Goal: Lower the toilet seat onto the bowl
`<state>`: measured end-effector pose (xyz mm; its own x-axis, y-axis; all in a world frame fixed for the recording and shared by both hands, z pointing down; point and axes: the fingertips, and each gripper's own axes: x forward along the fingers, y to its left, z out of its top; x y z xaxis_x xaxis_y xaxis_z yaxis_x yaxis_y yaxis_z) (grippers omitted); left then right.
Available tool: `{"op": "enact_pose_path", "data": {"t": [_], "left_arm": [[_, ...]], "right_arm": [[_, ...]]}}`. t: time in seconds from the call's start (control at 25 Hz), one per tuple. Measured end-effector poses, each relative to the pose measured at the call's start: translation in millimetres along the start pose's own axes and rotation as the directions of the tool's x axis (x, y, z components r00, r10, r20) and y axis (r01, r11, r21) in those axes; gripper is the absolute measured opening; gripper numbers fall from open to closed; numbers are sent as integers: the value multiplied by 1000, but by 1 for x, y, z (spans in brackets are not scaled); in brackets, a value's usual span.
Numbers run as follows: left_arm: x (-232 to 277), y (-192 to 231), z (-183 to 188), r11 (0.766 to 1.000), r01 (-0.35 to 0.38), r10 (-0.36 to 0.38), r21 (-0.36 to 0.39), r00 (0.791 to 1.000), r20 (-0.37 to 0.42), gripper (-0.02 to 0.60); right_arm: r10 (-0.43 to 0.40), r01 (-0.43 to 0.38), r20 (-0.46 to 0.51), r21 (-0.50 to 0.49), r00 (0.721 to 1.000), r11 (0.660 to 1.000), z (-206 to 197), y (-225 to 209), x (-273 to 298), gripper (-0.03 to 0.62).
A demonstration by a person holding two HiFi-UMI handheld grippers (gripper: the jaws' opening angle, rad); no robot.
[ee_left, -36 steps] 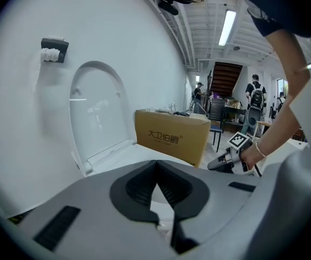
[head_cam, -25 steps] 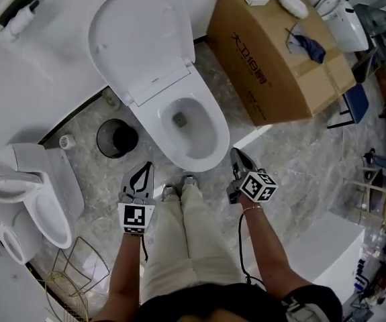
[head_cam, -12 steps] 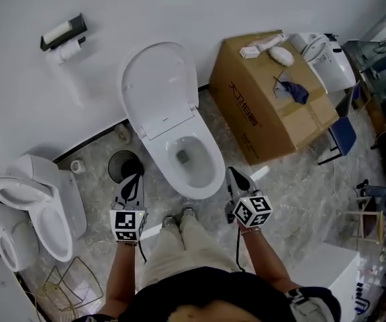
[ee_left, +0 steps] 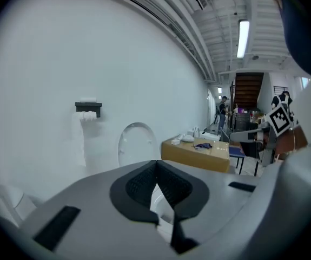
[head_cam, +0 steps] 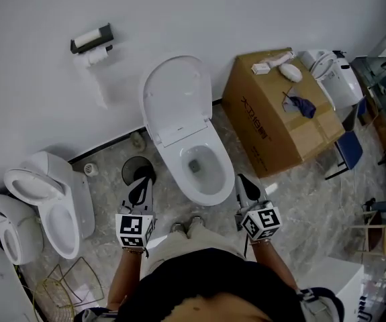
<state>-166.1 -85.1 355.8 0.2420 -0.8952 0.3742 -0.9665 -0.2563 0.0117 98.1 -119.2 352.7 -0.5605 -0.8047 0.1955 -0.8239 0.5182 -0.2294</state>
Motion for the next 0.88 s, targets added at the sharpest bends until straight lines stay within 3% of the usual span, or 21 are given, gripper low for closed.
{"op": "enact_pose_path", "data": {"t": [0.48,0.88], "left_arm": [[-20,-7,10,1000,-30,29,5,998,59,5],[-24,-22,17,999,3,-6,50,997,76,5]], "right_arm": [[-33,33,36,-3,999,999,9,13,-22,6],[-52,54,45,-27,998,998,11,21,-30,5]]}}
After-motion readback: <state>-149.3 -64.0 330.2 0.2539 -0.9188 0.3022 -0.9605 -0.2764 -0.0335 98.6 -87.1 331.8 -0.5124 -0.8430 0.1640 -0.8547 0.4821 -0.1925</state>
